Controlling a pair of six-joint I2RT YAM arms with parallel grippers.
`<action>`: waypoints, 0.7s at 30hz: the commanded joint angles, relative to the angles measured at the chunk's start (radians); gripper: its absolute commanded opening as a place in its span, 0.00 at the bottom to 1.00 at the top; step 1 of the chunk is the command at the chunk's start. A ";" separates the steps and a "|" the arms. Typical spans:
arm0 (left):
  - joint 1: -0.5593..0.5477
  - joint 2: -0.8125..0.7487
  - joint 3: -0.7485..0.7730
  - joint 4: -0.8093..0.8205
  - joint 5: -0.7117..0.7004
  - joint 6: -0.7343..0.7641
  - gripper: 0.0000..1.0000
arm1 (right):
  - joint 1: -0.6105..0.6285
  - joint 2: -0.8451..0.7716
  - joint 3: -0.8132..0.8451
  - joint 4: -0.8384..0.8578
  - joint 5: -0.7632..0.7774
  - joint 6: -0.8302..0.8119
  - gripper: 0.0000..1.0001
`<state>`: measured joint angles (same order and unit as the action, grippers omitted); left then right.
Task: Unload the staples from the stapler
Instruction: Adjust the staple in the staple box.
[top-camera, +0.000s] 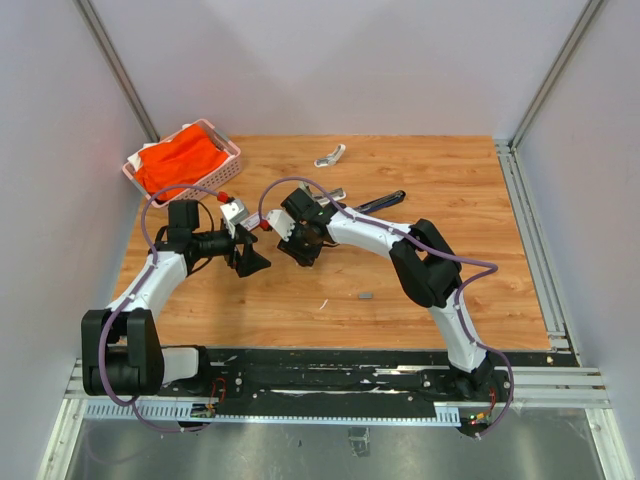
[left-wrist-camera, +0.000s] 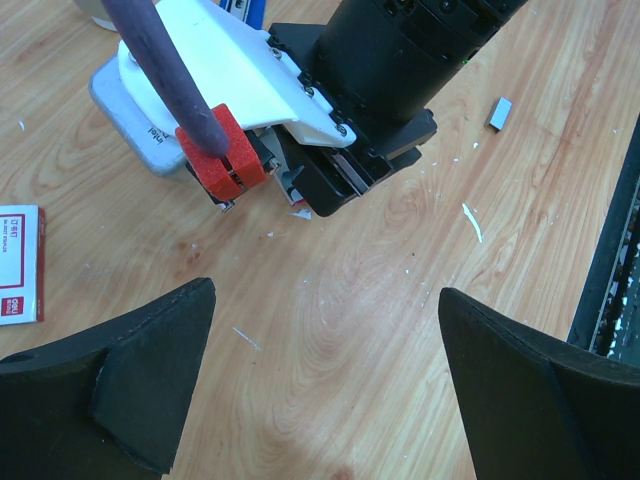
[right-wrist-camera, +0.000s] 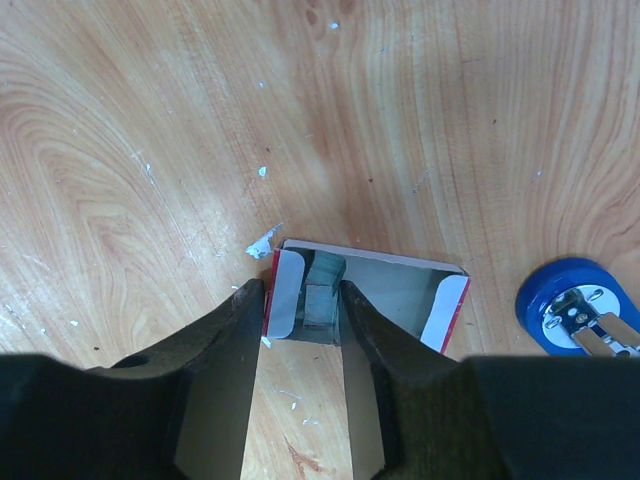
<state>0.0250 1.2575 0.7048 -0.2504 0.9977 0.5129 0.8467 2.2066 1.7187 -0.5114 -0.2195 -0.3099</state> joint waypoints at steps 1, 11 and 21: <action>0.012 -0.007 -0.004 -0.007 0.021 0.013 0.98 | 0.014 0.002 0.011 -0.023 0.014 0.006 0.35; 0.011 -0.007 -0.004 -0.008 0.022 0.015 0.98 | 0.014 -0.001 0.013 -0.023 0.015 0.003 0.32; 0.012 -0.004 -0.004 -0.009 0.023 0.015 0.98 | 0.014 -0.031 0.040 -0.027 0.025 -0.020 0.54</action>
<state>0.0250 1.2575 0.7048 -0.2512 0.9977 0.5137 0.8467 2.2066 1.7214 -0.5144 -0.2089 -0.3145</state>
